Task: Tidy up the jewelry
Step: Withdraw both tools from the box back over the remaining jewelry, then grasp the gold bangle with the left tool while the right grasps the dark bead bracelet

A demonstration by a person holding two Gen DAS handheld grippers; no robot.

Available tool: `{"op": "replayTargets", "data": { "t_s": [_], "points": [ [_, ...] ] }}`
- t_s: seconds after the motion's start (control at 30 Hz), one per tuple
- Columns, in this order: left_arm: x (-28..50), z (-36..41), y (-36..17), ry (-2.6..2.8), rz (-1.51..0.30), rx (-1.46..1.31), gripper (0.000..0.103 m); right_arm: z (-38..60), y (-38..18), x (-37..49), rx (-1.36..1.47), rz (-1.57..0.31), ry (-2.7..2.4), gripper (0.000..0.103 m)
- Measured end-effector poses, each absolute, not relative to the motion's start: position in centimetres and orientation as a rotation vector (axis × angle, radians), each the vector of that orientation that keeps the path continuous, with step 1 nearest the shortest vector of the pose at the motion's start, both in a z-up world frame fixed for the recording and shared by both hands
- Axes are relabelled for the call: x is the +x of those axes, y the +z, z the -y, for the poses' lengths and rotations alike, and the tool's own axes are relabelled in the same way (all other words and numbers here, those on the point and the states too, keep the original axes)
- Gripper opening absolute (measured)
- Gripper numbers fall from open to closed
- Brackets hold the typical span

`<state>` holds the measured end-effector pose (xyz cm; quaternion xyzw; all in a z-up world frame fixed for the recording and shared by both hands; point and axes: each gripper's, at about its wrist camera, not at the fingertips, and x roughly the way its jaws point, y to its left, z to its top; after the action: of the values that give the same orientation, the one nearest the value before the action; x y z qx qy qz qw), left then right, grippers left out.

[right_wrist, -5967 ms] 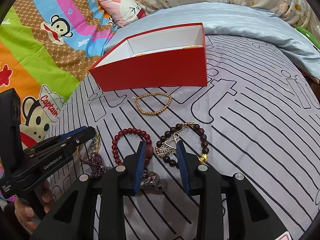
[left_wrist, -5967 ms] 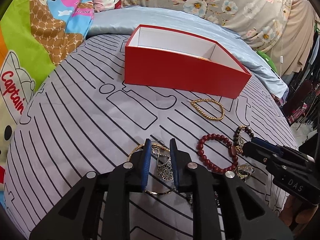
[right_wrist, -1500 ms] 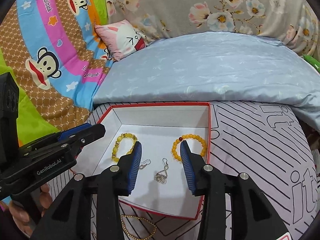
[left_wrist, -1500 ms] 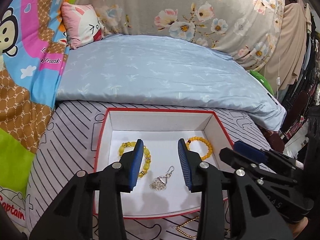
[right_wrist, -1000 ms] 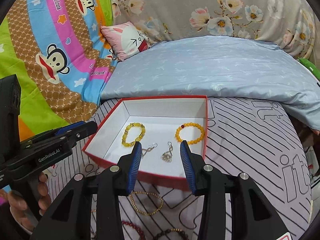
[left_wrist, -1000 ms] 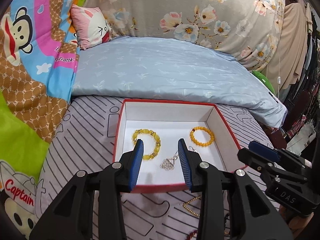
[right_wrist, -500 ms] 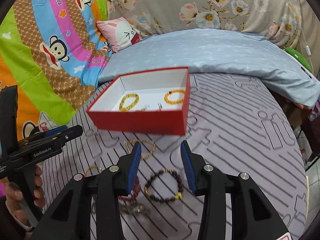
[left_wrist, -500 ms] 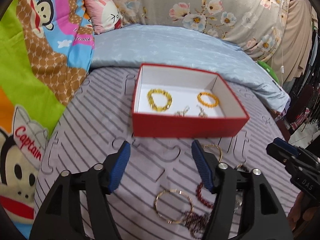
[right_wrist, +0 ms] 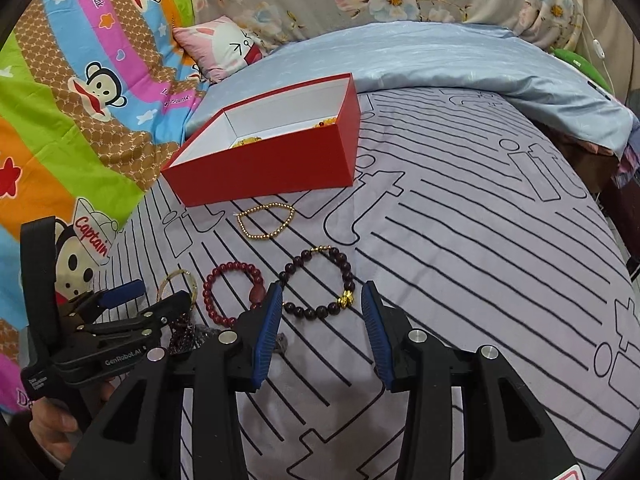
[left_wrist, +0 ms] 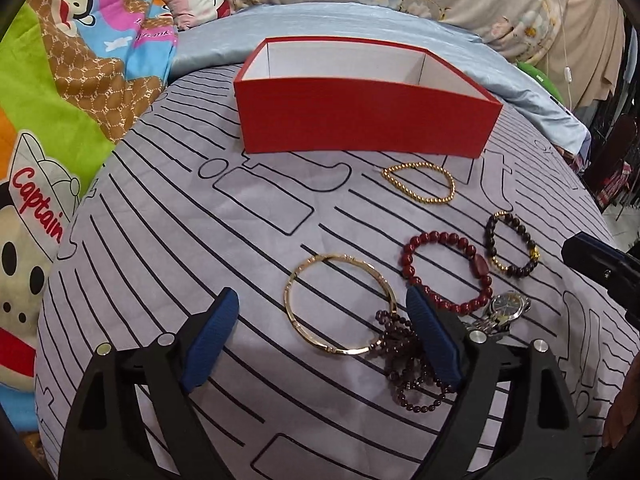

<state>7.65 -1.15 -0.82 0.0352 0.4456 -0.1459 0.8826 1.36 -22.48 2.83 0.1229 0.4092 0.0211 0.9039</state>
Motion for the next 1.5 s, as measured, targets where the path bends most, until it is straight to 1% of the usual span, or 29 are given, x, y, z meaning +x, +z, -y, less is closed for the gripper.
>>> {"op": "replayTargets", "data": {
  "t_s": [0.4, 0.47, 0.53, 0.57, 0.63, 0.67, 1.23, 1.33, 1.5],
  "points": [
    [7.8, 2.2, -1.5, -0.269, -0.919, 0.126, 0.083, 22.0, 2.0, 1.6, 0.267, -0.859, 0.053, 0.041],
    [7.9, 2.3, -1.5, -0.271, -0.912, 0.127, 0.078, 22.0, 2.0, 1.6, 0.265, -0.860, 0.052, 0.041],
    [8.0, 2.4, -1.4, -0.278, -0.906, 0.129, 0.069, 21.9, 1.9, 1.7, 0.263, -0.862, 0.051, 0.041],
    [7.9, 2.5, -1.3, -0.280, -0.904, 0.131, 0.067, 22.0, 1.8, 1.7, 0.263, -0.864, 0.050, 0.041],
    [7.8, 2.7, -1.2, -0.289, -0.898, 0.134, 0.059, 22.0, 1.5, 2.0, 0.262, -0.871, 0.049, 0.041],
    [7.7, 2.7, -1.2, -0.288, -0.894, 0.136, 0.059, 21.9, 1.4, 2.0, 0.258, -0.875, 0.047, 0.041],
    [7.5, 0.8, -0.9, -0.305, -0.882, -0.003, 0.058, 22.0, 0.1, 4.7, 0.222, -0.900, -0.003, 0.041],
    [7.5, 0.7, -0.9, -0.308, -0.881, -0.009, 0.058, 21.8, -0.1, 4.8, 0.196, -0.896, -0.017, 0.035],
    [7.5, 0.5, -0.9, -0.312, -0.881, -0.019, 0.058, 21.4, -0.2, 5.1, 0.128, -0.894, -0.059, 0.020]
  ]
}}
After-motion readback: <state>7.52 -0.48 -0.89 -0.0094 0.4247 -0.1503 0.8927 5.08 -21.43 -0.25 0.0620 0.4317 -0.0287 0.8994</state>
